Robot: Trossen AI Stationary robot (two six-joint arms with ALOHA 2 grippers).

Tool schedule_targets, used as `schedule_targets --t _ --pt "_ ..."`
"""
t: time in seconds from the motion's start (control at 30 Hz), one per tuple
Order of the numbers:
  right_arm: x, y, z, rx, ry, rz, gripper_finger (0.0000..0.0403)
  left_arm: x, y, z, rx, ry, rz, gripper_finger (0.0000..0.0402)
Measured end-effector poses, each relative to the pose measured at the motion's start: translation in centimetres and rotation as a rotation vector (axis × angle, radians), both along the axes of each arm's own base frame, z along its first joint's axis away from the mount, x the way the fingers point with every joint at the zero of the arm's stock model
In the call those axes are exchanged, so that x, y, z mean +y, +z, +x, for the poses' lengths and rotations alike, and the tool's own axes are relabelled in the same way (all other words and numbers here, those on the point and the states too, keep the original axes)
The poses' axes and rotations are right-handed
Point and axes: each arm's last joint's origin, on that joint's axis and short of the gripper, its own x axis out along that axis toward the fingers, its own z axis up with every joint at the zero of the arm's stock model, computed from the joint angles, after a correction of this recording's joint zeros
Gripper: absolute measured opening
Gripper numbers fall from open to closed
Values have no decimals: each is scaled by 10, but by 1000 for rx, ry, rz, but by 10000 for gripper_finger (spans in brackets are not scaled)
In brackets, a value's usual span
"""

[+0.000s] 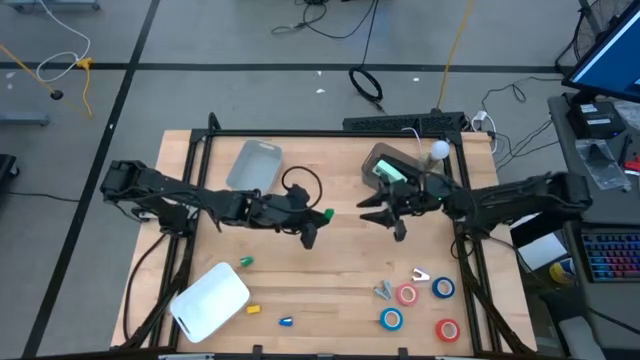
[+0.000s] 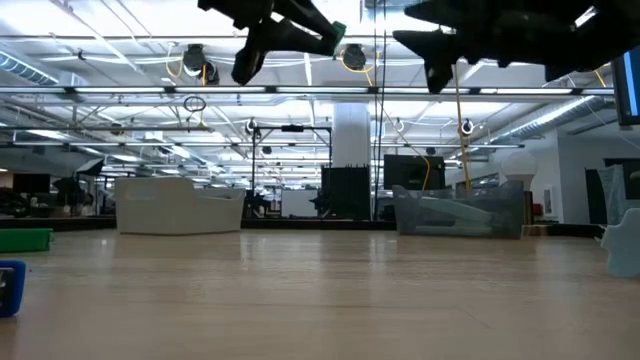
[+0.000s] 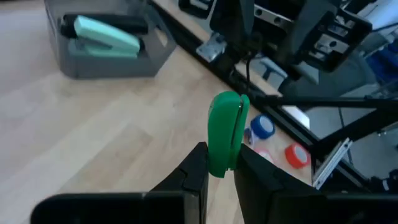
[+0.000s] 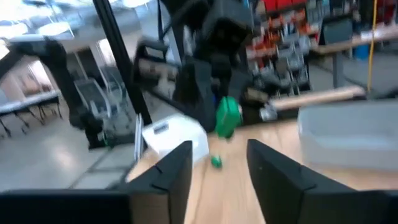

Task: Pick and place Stapler, Stapler remover, tape
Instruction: Put the bottom dark green stapler into the black bin

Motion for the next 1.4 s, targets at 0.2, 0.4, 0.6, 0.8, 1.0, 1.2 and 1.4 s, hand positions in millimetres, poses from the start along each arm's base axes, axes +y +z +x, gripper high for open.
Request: schedule_targets --t 0.2,0.4,0.6,0.8,1.0,1.2,1.4 --pt "-2 6 26 -16 2 8 191 2 7 4 -86 19 43 57" --pt "-4 14 50 -25 1 -22 221 4 8 5 -93 21 61 58" --pt "-6 15 63 -6 -4 -26 241 1 9 5 -106 9 71 58" --pt "-6 18 67 -12 -3 -23 233 1 10 5 -114 4 77 58" --pt "-6 22 68 -23 -3 -27 192 1 12 5 -129 0 87 58" --pt "-6 21 68 -17 -3 -27 147 1 12 6 -135 -2 92 58" --pt "-6 21 68 -16 -1 -27 105 1 13 6 -138 -2 92 58"
